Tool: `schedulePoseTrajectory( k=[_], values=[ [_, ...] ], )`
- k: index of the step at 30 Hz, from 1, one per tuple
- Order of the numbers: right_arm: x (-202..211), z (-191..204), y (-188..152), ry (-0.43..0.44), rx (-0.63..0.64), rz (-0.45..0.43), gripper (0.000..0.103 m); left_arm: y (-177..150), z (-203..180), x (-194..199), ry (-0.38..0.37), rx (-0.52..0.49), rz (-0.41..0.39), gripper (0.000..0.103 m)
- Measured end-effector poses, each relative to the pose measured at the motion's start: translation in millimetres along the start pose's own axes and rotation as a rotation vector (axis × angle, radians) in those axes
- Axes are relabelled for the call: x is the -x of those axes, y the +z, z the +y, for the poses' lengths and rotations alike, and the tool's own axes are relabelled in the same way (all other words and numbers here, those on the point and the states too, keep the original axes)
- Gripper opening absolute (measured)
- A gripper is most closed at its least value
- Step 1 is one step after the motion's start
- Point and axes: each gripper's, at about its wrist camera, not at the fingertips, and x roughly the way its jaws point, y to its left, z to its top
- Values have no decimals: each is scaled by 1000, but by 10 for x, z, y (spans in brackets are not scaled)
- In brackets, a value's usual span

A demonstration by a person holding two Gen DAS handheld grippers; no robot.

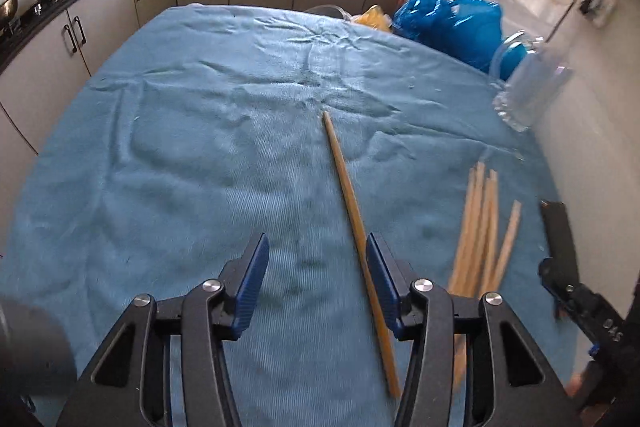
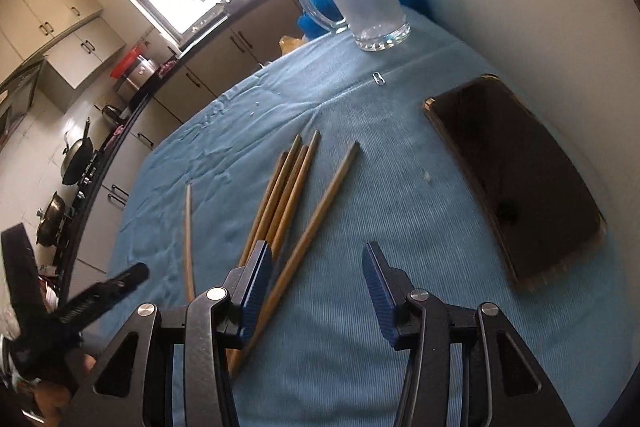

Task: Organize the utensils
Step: 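Close the left tool on another wooden chopstick, then lower the open right tool onto a chopstick while the left tool holds its own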

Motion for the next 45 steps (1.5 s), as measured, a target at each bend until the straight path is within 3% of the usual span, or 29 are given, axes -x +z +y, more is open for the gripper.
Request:
schedulePoseTrajectory(
  k=[4, 11, 12, 13, 14, 15, 17, 21, 30, 34, 45],
  values=[
    [-261, 40, 229, -76, 27, 68, 51, 189, -85, -293, 40, -26, 42, 49],
    [-531, 161, 389, -192, 103, 115, 32, 300, -244, -527, 99, -109, 52, 49],
    [-555, 176, 401, -208, 113, 119, 28, 298, -249, -531, 97, -118, 46, 47],
    [-583, 195, 412, -229, 126, 123, 17, 294, -256, -534, 97, -125, 39, 32],
    [-589, 209, 413, -237, 134, 124, 15, 294, -268, -536, 100, -136, 31, 22],
    [-591, 209, 416, -243, 139, 126, 15, 281, -268, -525, 99, -150, 31, 11],
    [-577, 208, 402, -242, 141, 137, 13, 237, -239, -481, 82, -161, 41, 7],
    [-483, 208, 260, -234, 167, 165, 11, 28, -149, -329, 29, -164, 79, 7],
    [156, 90, -558, -174, 263, 266, 11, -886, 263, 285, -137, -175, 154, 7],
    [365, 38, -810, -196, 298, 316, 13, -1041, 281, 405, -126, -231, 174, 7],
    [426, 112, -939, -255, 279, 459, 19, -927, 140, 310, -73, -327, 267, 7]
  ],
)
